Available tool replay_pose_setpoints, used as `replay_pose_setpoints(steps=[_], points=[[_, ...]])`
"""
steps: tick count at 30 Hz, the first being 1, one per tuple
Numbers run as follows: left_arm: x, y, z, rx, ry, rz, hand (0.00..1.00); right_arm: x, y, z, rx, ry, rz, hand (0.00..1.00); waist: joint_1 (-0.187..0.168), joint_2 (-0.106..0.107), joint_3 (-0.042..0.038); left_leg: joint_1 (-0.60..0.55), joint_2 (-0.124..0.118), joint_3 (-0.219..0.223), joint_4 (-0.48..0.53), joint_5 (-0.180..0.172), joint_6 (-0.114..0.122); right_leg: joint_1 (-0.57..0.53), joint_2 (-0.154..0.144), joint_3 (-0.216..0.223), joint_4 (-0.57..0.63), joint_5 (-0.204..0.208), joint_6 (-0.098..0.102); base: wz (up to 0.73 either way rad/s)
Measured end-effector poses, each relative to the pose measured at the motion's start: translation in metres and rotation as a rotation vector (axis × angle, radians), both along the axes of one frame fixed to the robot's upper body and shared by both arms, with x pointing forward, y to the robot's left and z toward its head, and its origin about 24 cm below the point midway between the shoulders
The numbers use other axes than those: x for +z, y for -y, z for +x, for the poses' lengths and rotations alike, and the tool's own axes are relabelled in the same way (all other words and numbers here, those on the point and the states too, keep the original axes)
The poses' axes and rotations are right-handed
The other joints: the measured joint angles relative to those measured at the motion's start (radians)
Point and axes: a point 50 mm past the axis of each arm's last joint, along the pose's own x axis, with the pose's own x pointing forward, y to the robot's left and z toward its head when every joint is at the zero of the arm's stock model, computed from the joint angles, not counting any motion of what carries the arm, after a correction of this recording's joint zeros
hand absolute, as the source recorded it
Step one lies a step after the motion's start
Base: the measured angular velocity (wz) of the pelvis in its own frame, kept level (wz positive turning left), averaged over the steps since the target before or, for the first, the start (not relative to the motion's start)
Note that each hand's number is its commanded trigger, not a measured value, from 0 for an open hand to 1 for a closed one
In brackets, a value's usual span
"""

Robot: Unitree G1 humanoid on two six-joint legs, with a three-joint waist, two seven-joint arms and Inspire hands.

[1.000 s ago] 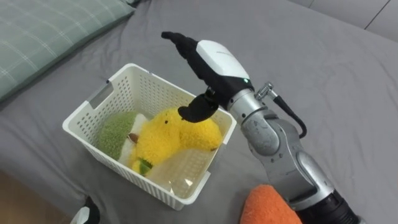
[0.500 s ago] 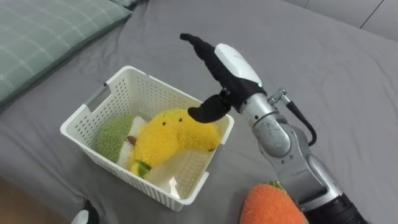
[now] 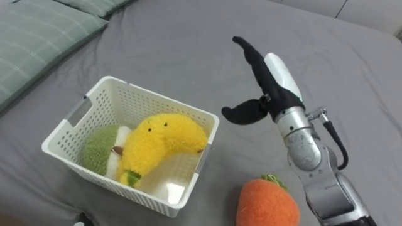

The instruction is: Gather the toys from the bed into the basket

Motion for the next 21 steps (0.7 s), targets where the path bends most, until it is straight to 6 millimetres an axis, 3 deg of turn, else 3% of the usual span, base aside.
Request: replay_pose_setpoints(steps=[6, 11, 17, 21], points=[[-0.001, 0.001, -0.003, 0.017, 0.003, 0.01, 0.0, -0.028, 0.02, -0.007, -0.079, -0.122, 0.04, 0.0, -0.012, -0.001, -0.0024, 0.015, -0.001, 0.005, 0.0, 0.0, 0.0, 0.011, 0.003, 0.01, 0.0, 0.0, 0.0, -0.02], [-0.002, 0.001, -0.006, 0.074, 0.011, -0.022, 0.0, -0.049, 0.029, -0.019, -0.119, -0.212, 0.072, 0.0, -0.037, 0.009, 0.0026, 0.014, 0.0, 0.015, 0.0, -0.002, 0.003, 0.006, 0.001, 0.02, 0.004, 0.001, 0.001, -0.05], [-0.004, 0.003, -0.014, 0.108, 0.002, -0.038, 0.0, -0.066, 0.036, -0.025, -0.161, -0.277, 0.085, 0.0, -0.06, 0.028, -0.003, 0.015, 0.0, 0.025, -0.001, -0.005, 0.006, 0.004, 0.003, 0.024, 0.004, 0.002, 0.003, -0.03], [-0.004, 0.003, -0.017, 0.11, 0.0, -0.034, 0.0, -0.085, 0.04, -0.031, -0.188, -0.353, 0.063, 0.0, -0.067, 0.029, -0.0062, 0.017, 0.0, 0.023, -0.001, -0.005, 0.006, 0.008, 0.004, 0.023, 0.001, 0.002, 0.003, 0.01]])
